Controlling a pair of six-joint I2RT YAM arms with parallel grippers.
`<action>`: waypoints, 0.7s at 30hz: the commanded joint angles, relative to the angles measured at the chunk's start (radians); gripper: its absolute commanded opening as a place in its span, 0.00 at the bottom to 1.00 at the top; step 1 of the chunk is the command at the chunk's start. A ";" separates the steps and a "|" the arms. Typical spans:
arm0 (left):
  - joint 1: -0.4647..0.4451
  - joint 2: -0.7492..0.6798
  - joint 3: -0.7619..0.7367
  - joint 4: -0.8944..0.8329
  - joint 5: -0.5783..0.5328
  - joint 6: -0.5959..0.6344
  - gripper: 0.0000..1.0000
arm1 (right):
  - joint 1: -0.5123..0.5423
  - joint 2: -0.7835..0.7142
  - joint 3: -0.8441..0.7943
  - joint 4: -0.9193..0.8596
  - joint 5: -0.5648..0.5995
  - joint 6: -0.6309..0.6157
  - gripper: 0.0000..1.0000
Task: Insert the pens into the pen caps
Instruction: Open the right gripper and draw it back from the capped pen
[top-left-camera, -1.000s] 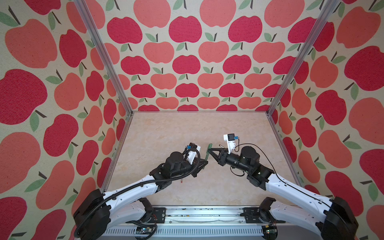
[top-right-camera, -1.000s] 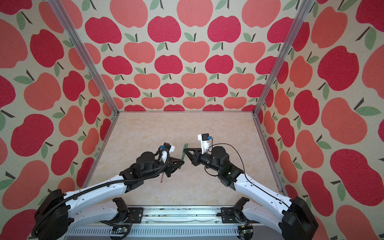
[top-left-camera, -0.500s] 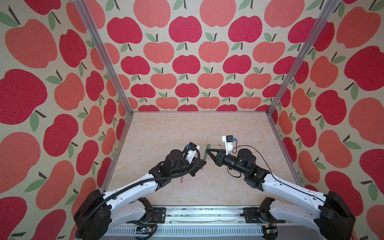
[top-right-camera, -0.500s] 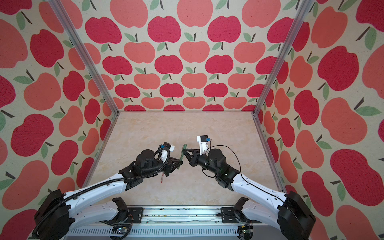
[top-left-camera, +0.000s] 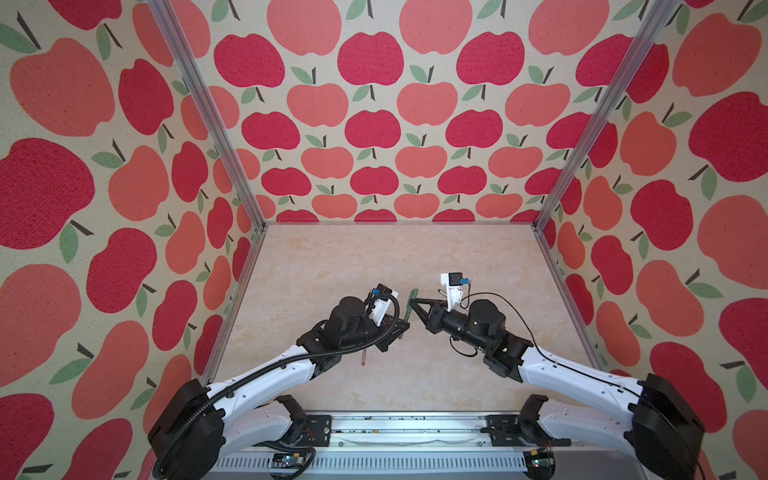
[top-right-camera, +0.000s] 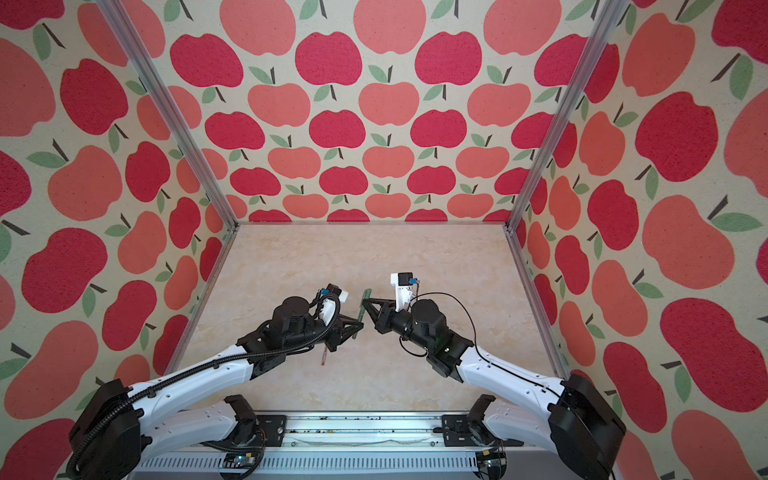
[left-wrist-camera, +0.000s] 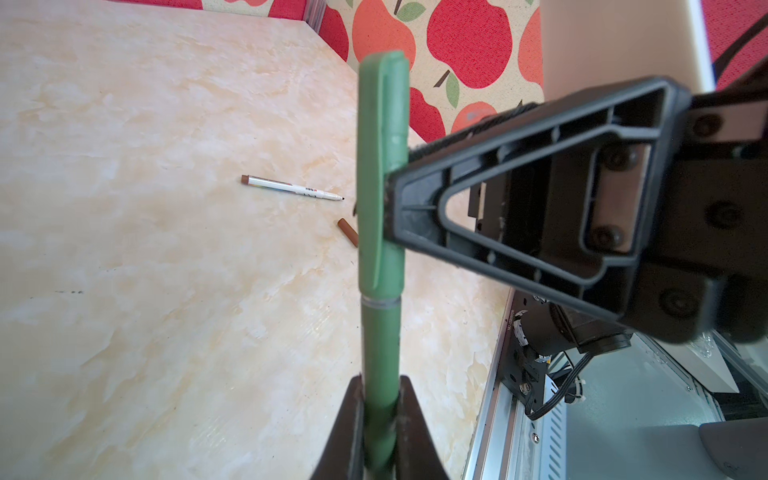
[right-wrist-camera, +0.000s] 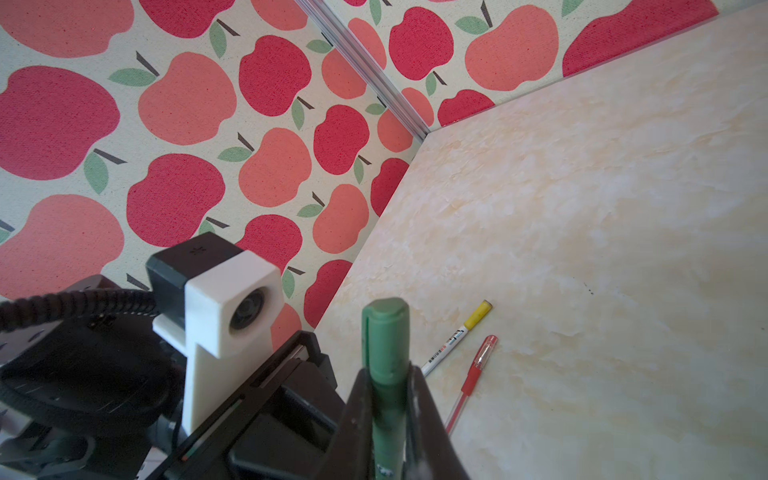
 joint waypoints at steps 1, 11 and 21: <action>0.034 -0.050 0.053 0.318 -0.068 -0.005 0.00 | 0.063 -0.012 0.002 -0.315 -0.141 -0.056 0.16; 0.013 -0.094 -0.036 0.312 -0.059 -0.042 0.00 | 0.061 -0.163 0.086 -0.471 -0.066 -0.131 0.30; -0.055 -0.117 -0.100 0.353 -0.116 0.172 0.00 | -0.018 -0.304 0.229 -0.647 -0.052 -0.135 0.66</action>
